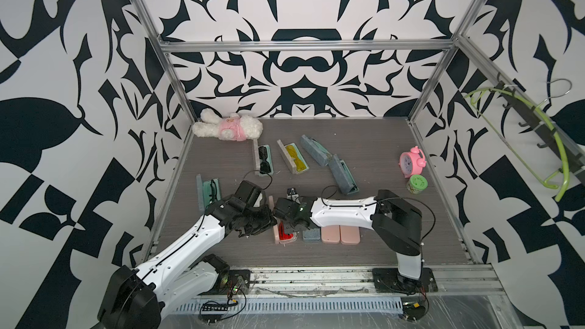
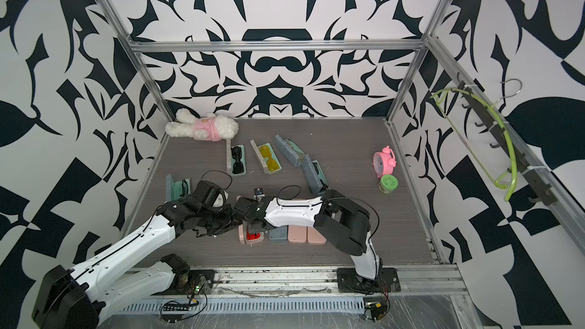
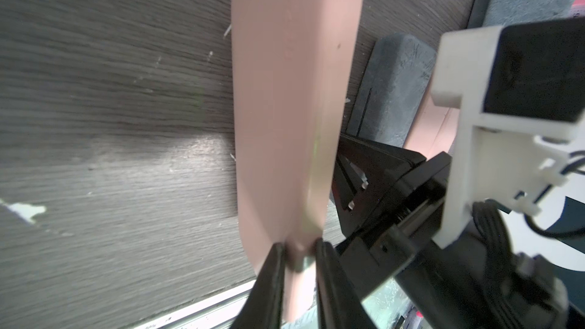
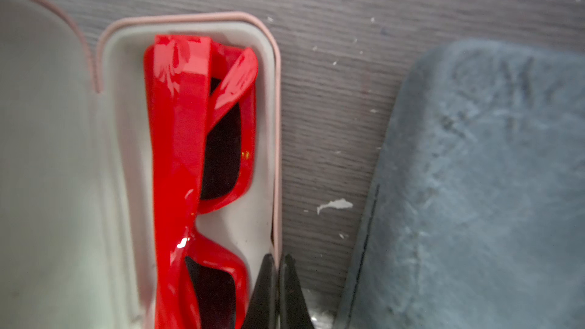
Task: Close the glasses case
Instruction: Close the glasses case at the center of the board.
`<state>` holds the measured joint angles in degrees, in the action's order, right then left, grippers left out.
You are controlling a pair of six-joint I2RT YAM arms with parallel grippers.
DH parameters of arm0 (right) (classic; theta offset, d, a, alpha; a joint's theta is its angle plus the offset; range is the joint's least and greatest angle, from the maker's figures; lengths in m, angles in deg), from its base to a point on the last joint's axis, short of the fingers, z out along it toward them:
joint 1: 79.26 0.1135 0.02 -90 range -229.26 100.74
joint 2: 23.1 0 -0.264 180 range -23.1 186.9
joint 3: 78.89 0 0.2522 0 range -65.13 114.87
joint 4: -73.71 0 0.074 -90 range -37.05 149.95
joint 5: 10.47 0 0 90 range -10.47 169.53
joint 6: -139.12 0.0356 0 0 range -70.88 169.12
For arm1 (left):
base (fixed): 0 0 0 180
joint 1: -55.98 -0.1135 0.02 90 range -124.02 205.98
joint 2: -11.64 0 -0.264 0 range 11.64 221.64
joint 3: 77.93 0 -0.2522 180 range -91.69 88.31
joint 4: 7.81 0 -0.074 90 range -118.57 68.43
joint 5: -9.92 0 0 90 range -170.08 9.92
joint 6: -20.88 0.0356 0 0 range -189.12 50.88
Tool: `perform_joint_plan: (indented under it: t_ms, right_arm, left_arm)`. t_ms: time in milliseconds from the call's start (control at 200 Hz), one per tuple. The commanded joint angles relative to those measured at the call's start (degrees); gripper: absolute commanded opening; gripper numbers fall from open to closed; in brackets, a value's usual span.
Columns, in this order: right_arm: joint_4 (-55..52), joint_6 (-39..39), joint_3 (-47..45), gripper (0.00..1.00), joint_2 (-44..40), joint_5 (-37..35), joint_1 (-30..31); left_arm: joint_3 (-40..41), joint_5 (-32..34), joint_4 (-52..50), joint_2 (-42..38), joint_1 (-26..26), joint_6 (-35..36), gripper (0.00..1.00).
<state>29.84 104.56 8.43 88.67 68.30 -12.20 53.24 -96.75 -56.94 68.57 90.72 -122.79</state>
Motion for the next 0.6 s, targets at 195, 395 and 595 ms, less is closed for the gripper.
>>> perform_joint_plan:
  t_ms: [195,395,595]
  right_arm:
    - [1.81,0.55,-0.86,0.03,-1.9,-0.2,-0.26]
    - [2.19,0.21,-0.96,0.03,-1.9,-0.03,-0.27]
    - [2.44,-0.18,-0.9,0.03,-1.81,0.23,-0.27]
  left_arm:
    - [0.84,1.07,1.29,2.12,1.62,-0.52,0.2]
    - [0.53,1.2,1.75,2.99,2.24,-0.71,0.18]
    - [0.36,1.3,2.07,3.67,2.83,-0.84,0.17]
